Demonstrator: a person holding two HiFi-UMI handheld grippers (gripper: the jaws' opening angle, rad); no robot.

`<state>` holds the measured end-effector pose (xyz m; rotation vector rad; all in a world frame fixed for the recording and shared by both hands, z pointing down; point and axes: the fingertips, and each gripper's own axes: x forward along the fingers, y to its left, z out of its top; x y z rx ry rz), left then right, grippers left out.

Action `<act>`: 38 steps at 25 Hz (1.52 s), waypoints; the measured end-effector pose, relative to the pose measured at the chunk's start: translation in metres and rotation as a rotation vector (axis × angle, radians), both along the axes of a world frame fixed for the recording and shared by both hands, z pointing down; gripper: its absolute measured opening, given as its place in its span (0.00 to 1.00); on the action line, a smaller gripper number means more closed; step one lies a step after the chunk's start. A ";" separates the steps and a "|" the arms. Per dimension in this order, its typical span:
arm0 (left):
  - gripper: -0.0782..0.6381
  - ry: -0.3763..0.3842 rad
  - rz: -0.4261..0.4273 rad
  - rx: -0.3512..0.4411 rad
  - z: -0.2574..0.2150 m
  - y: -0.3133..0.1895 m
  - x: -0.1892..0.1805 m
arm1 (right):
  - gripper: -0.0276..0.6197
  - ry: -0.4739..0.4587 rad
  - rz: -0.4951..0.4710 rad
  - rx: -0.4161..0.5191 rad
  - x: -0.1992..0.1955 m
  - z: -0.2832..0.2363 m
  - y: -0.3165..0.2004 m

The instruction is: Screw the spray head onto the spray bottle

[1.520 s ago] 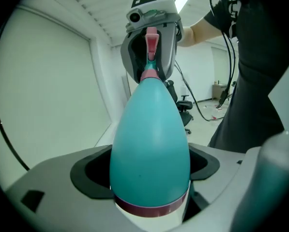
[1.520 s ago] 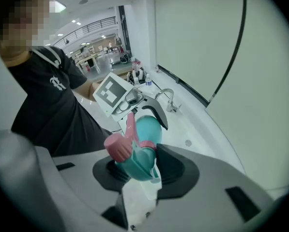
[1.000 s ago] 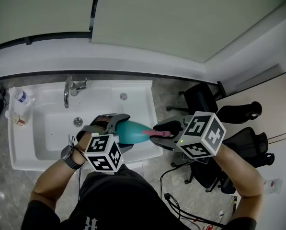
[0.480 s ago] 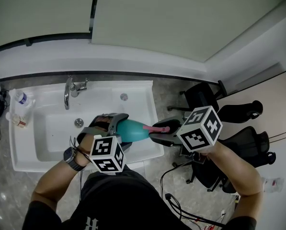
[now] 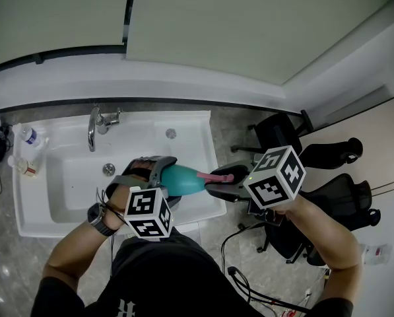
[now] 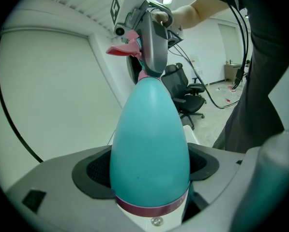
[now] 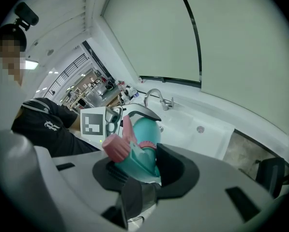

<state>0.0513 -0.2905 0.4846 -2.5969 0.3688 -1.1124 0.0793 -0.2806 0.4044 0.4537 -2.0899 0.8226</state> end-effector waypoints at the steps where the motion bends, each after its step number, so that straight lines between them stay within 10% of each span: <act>1: 0.69 0.000 0.002 -0.003 0.000 0.000 0.000 | 0.24 -0.001 -0.003 0.000 0.000 0.000 0.000; 38: 0.69 -0.109 -0.029 0.164 -0.023 0.090 -0.063 | 0.24 -0.106 -0.095 0.216 -0.055 -0.017 0.104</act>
